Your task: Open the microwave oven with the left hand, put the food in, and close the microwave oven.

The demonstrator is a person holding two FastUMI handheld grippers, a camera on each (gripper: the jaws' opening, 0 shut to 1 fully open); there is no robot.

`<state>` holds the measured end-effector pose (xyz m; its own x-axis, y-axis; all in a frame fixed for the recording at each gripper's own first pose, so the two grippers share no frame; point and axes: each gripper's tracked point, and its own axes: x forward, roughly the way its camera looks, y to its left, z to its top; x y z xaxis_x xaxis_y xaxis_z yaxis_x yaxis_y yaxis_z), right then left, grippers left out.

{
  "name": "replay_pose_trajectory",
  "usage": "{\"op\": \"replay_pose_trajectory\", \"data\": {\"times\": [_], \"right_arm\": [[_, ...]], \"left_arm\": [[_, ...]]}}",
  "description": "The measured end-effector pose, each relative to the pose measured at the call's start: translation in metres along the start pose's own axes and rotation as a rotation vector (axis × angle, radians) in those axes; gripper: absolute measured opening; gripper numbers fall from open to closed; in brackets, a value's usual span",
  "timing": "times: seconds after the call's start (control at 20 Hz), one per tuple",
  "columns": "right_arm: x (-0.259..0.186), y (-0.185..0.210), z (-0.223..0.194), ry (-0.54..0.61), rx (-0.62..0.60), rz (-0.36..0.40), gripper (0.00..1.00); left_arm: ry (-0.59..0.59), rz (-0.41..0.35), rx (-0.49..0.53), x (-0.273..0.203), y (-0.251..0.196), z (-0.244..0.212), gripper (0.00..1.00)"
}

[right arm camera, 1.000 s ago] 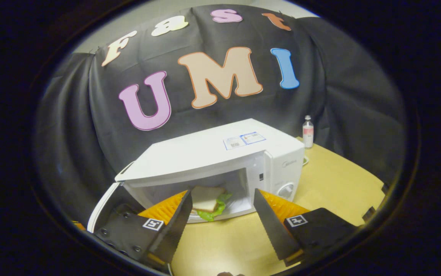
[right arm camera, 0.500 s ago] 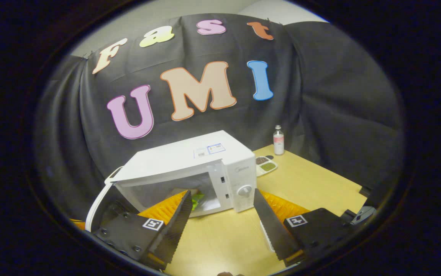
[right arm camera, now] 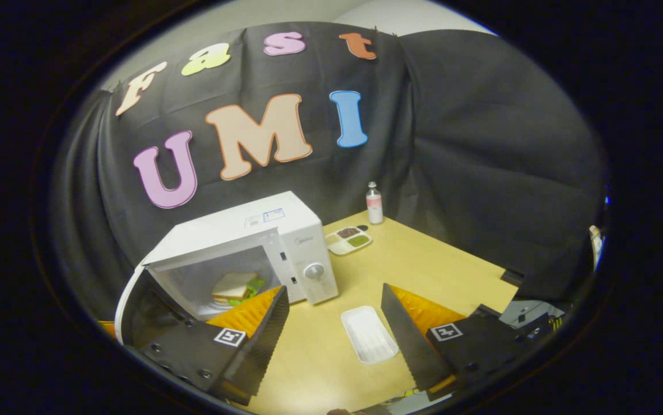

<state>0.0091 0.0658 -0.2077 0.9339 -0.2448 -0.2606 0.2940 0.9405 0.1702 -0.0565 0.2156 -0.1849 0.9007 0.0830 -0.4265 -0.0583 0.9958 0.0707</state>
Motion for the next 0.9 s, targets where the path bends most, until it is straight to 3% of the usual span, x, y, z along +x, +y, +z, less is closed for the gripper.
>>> {"op": "replay_pose_trajectory", "data": {"times": [0.05,0.9], "right_arm": [[-0.003,-0.006,-0.001,0.003,0.006,-0.010,0.91],[-0.023,-0.058,0.014,-0.012,0.037,-0.119,0.91]], "left_arm": [[0.002,-0.014,-0.003,0.001,-0.006,0.001,0.00],[-0.032,-0.263,0.009,0.059,-0.128,0.038,0.00]]}}
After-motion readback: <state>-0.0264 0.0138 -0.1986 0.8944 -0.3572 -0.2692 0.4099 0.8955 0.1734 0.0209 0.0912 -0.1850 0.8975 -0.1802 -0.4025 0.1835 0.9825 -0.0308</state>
